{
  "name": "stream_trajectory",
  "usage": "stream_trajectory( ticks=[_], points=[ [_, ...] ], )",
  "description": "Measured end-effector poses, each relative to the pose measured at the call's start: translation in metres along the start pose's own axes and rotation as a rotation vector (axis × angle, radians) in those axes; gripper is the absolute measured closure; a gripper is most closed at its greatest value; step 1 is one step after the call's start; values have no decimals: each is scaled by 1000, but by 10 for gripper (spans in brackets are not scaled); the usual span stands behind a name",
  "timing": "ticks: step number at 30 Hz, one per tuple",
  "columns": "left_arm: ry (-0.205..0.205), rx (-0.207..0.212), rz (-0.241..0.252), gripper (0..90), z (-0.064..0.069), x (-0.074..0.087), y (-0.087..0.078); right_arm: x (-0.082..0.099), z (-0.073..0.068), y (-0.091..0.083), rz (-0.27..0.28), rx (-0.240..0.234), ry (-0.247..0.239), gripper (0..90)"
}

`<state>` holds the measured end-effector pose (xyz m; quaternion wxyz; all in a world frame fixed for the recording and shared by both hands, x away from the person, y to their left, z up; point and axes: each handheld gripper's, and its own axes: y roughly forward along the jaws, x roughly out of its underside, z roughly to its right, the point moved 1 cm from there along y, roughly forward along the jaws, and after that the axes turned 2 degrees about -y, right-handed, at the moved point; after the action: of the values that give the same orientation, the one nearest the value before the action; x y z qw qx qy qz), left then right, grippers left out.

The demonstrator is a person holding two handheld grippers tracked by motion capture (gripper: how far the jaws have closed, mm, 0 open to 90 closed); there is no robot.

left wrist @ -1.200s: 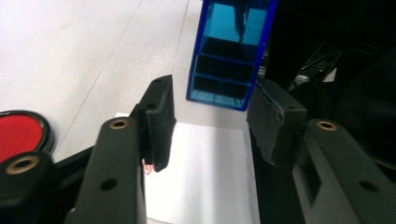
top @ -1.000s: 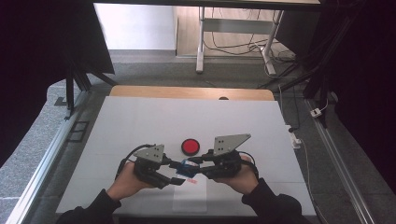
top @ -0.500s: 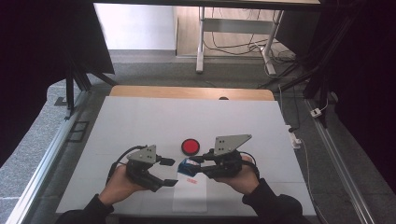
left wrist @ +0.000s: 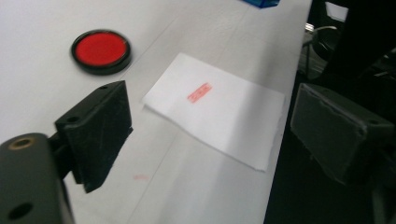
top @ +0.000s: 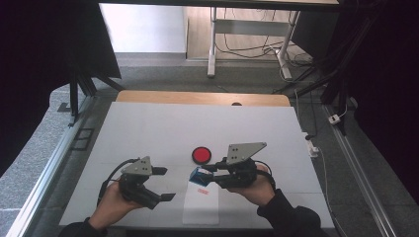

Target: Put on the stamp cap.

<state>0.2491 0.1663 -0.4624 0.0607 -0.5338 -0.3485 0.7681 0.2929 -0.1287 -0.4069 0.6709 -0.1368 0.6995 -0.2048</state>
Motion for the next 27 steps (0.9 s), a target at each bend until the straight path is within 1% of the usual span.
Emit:
stream_trajectory(
  ticks=[4,9,18,24,27],
  points=[
    [-50,-42,1,99,0,11,-10,0,0,0,0,5,-1,712],
    [-91,-106,-12,86,1,23,-19,0,0,0,-5,14,-1,712],
    [-184,-162,7,26,0,45,-35,0,1,-1,-6,26,6,712],
    [-218,-203,21,13,-1,58,-47,0,2,-2,-12,39,12,712],
    [-233,-219,18,11,-1,63,-51,0,2,-2,-15,43,13,712]
  ],
)
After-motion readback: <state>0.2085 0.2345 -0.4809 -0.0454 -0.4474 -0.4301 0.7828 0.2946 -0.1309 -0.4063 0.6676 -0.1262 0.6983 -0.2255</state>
